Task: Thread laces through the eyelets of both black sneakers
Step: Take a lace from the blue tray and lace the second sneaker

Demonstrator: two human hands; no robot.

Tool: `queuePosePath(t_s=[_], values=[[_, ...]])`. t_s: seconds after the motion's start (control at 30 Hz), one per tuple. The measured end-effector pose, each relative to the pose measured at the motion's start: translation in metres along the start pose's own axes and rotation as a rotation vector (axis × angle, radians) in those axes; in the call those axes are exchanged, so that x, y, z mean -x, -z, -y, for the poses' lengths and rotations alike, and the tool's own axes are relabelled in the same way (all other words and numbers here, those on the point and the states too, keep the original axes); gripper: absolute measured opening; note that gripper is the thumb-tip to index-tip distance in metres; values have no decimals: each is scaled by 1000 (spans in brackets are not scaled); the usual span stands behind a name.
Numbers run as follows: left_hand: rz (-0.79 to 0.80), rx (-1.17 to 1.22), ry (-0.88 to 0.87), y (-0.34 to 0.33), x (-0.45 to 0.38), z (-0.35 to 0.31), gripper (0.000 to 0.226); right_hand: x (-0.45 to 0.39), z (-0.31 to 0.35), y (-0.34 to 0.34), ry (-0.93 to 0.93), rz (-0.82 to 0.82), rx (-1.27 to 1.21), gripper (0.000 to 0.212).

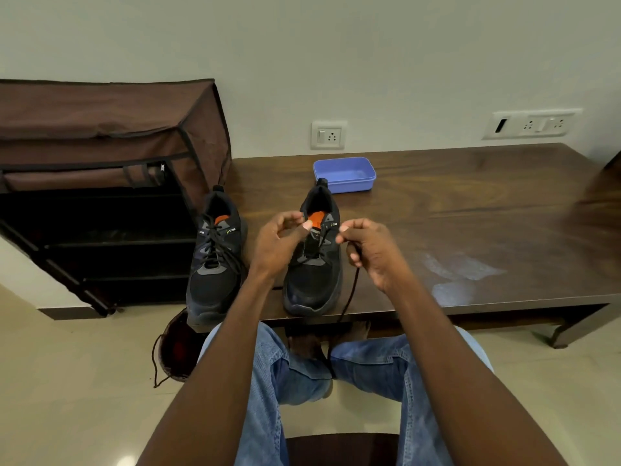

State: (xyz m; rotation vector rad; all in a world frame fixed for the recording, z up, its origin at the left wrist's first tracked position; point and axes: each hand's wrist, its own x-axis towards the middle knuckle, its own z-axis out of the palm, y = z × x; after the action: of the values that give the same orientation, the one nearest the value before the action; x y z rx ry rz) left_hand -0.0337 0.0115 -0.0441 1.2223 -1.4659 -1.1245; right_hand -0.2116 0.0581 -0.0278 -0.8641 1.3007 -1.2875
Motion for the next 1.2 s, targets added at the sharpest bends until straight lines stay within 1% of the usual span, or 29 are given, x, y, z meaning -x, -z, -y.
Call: queuePosePath(t_s=[0.03,0.07,0.13,0.2,0.27,0.33,0.4,0.47,0.5,0.53,0.57,0.6,0.63,0.67,0.7,0.73,0.77,0.8,0.83,0.87,0.9,0.97,1.03,1.07,1.13,1.17,1.2], values=[[109,79,6,-2,1,-2,29,0,-3,-5,-9,34,32,3],[187,89,9,-4,3,-1,27,1,-5,-9,-13,49,55,5],[273,103,6,-6,6,0,19,1,-5,-12,-13,36,60,7],[286,61,-26,-5,5,2,23,1,-3,-8,-12,21,43,6],[285,-74,-111,-2,2,4,31,1,-1,-3,-20,48,39,6],[327,-120,-164,-2,2,7,22,1,0,-2,-32,95,51,7],[312,-26,-124,-2,5,3,13,1,-1,-2,-36,109,57,8],[201,108,-48,-1,6,-8,13,-2,1,1,-28,82,34,8],[127,220,6,2,5,-11,13,-4,2,4,-19,63,11,7],[30,350,73,5,4,-11,12,-6,4,8,-9,39,-20,7],[-101,470,139,11,0,-9,10,-8,6,12,-1,14,-51,7],[-258,517,200,17,-4,-5,9,-9,7,16,0,-22,-81,8],[-425,467,253,23,-7,0,12,-11,8,21,-5,-61,-94,10],[-569,347,299,28,-8,4,18,-11,9,24,-14,-100,-80,12],[-672,196,319,31,-9,8,21,-12,9,26,-26,-132,-43,14],[-728,53,309,33,-6,8,22,-12,9,27,-40,-149,7,17],[-741,-88,274,32,-3,7,24,-11,7,26,-50,-156,59,17],[-737,-229,202,30,1,6,28,-10,6,23,-51,-150,110,14],[-723,-344,95,27,3,6,37,-8,4,21,-42,-130,163,8],[-682,-398,-33,24,5,6,47,-5,3,16,-30,-98,213,4],[-588,-389,-151,20,6,7,51,-2,1,12,-20,-67,258,9],[-300,-321,-320,11,8,5,47,1,-3,1,-3,-17,316,17],[-23,-303,-377,2,12,2,40,0,-5,-8,4,36,327,15],[77,-302,-375,-1,13,2,38,0,-6,-11,-3,68,317,12],[170,-289,-336,-4,12,5,34,-2,-6,-14,-23,111,288,19],[183,-276,-313,-4,11,7,33,-3,-7,-14,-30,112,265,22],[189,-261,-293,-4,10,9,31,-2,-6,-14,-27,102,236,19]])
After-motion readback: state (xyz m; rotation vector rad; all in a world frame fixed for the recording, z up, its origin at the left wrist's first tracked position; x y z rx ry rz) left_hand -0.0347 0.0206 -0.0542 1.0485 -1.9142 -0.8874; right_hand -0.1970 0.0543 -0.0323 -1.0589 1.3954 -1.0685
